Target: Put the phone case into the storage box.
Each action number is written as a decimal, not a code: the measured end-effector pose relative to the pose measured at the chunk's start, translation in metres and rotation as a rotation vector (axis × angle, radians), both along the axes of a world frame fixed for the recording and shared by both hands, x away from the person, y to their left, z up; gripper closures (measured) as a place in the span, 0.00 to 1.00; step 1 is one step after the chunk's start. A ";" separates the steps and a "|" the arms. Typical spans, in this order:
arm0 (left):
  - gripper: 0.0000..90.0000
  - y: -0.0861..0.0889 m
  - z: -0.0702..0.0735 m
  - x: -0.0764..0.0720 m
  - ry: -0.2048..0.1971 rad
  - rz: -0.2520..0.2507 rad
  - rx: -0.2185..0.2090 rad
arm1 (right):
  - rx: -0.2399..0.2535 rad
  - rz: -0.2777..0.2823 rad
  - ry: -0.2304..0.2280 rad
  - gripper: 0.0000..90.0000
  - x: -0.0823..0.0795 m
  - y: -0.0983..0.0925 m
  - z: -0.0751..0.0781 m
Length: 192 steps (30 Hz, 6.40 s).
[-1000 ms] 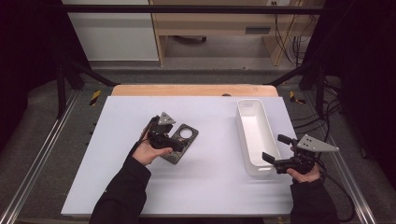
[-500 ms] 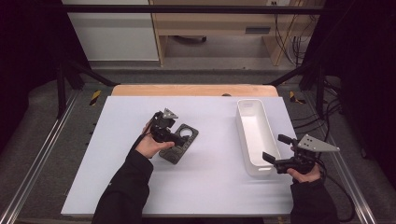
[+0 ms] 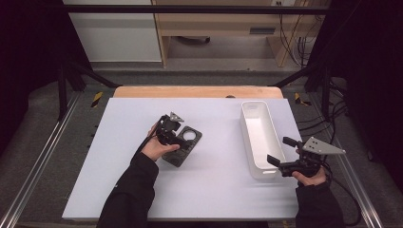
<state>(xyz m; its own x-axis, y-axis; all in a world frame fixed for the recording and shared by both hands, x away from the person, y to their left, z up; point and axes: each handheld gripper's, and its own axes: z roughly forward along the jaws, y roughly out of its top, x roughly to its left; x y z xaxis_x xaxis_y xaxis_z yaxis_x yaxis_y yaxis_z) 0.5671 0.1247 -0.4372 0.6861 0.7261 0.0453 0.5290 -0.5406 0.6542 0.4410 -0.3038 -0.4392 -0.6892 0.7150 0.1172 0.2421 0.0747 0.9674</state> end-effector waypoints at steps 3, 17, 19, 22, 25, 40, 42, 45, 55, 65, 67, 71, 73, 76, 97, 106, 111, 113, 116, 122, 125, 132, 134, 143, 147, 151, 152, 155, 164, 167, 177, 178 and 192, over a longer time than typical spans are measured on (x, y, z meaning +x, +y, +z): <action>0.00 -0.002 -0.003 0.001 0.007 0.002 0.007 | 0.001 0.002 -0.001 0.01 0.000 0.000 0.000; 0.00 -0.008 -0.020 0.004 0.053 0.004 0.031 | 0.001 0.001 -0.001 0.01 0.000 0.000 0.000; 0.01 -0.008 -0.022 0.005 0.059 0.006 0.033 | 0.001 0.002 0.001 0.01 0.000 0.000 0.000; 0.01 -0.008 -0.026 0.005 0.068 0.008 0.041 | 0.001 0.001 0.000 0.01 0.000 0.000 0.000; 0.02 -0.007 -0.029 0.006 0.077 0.013 0.050 | 0.001 0.002 0.000 0.01 0.000 0.000 0.000; 0.07 -0.008 -0.036 0.008 0.111 0.010 0.091 | 0.000 0.004 0.003 0.01 0.000 0.000 0.000; 0.07 -0.009 -0.036 0.008 0.111 0.011 0.093 | -0.001 0.003 0.002 0.01 0.000 0.000 0.000; 0.07 -0.010 -0.037 0.008 0.109 0.012 0.100 | 0.000 0.004 0.003 0.01 0.000 0.000 0.000; 0.06 -0.011 -0.037 0.008 0.113 0.008 0.120 | 0.001 0.005 0.001 0.01 0.000 0.000 0.000; 0.06 -0.011 -0.037 0.008 0.117 0.009 0.118 | 0.000 0.005 0.002 0.01 0.000 0.001 0.000; 0.07 -0.012 -0.037 0.008 0.120 0.016 0.118 | 0.001 0.005 0.003 0.01 0.000 0.000 0.000; 0.08 -0.013 -0.035 0.008 0.131 0.029 0.125 | 0.003 0.005 0.002 0.01 0.000 0.000 0.001; 0.08 -0.013 -0.035 0.008 0.134 0.034 0.127 | 0.003 0.005 0.002 0.01 0.000 0.000 0.001; 0.09 -0.014 -0.035 0.008 0.137 0.039 0.128 | 0.004 0.005 0.002 0.01 0.000 0.000 0.001; 0.13 -0.007 -0.032 0.004 0.128 0.048 0.131 | 0.007 0.009 -0.001 0.01 0.000 -0.001 0.001; 0.13 -0.003 -0.025 -0.001 0.108 0.043 0.113 | 0.008 0.012 -0.001 0.01 0.000 -0.001 0.001; 0.13 0.000 -0.015 -0.006 0.085 0.038 0.083 | 0.009 0.011 -0.003 0.01 0.000 -0.001 0.001; 0.13 0.002 -0.010 -0.010 0.073 0.034 0.076 | 0.009 0.012 -0.005 0.01 0.000 -0.001 0.002; 0.13 0.005 -0.004 -0.014 0.056 0.028 0.058 | 0.009 0.013 -0.007 0.01 -0.001 -0.001 0.002; 0.13 0.013 0.005 -0.025 0.027 0.016 0.047 | 0.008 0.018 -0.009 0.01 -0.001 0.000 0.003; 0.13 0.018 0.009 -0.031 0.010 0.009 0.032 | 0.007 0.019 -0.011 0.01 -0.001 0.000 0.003; 0.13 0.024 0.020 -0.046 -0.034 -0.017 0.012 | 0.006 0.021 -0.016 0.01 -0.002 0.000 0.004; 0.13 0.026 0.023 -0.051 -0.046 -0.025 0.003 | 0.005 0.022 -0.017 0.01 -0.002 0.000 0.005; 0.13 0.033 0.031 -0.072 -0.086 -0.053 -0.017 | 0.004 0.024 -0.022 0.01 -0.003 0.001 0.007; 0.13 0.038 0.032 -0.080 -0.096 -0.064 -0.028 | 0.002 0.030 -0.024 0.01 -0.003 0.002 0.007; 0.13 0.043 0.033 -0.086 -0.102 -0.071 -0.038 | 0.000 0.034 -0.024 0.01 -0.004 0.003 0.008; 0.13 0.044 0.034 -0.087 -0.104 -0.073 -0.040 | -0.001 0.034 -0.024 0.01 -0.004 0.003 0.008; 0.13 0.046 0.035 -0.091 -0.115 -0.079 -0.045 | -0.001 0.039 -0.029 0.01 -0.004 0.004 0.009; 0.13 0.047 0.039 -0.103 -0.151 -0.116 -0.048 | -0.011 0.061 -0.036 0.01 -0.006 0.009 0.013; 0.13 0.045 0.039 -0.106 -0.154 -0.135 -0.035 | -0.017 0.070 -0.038 0.01 -0.006 0.012 0.014; 0.13 0.036 0.039 -0.112 -0.161 -0.190 -0.026 | -0.039 0.108 -0.044 0.01 -0.007 0.022 0.017; 0.13 0.035 0.039 -0.113 -0.160 -0.196 -0.024 | -0.041 0.112 -0.047 0.01 -0.007 0.022 0.017; 0.13 0.025 0.041 -0.119 -0.168 -0.250 -0.016 | -0.083 0.158 -0.052 0.01 -0.008 0.037 0.020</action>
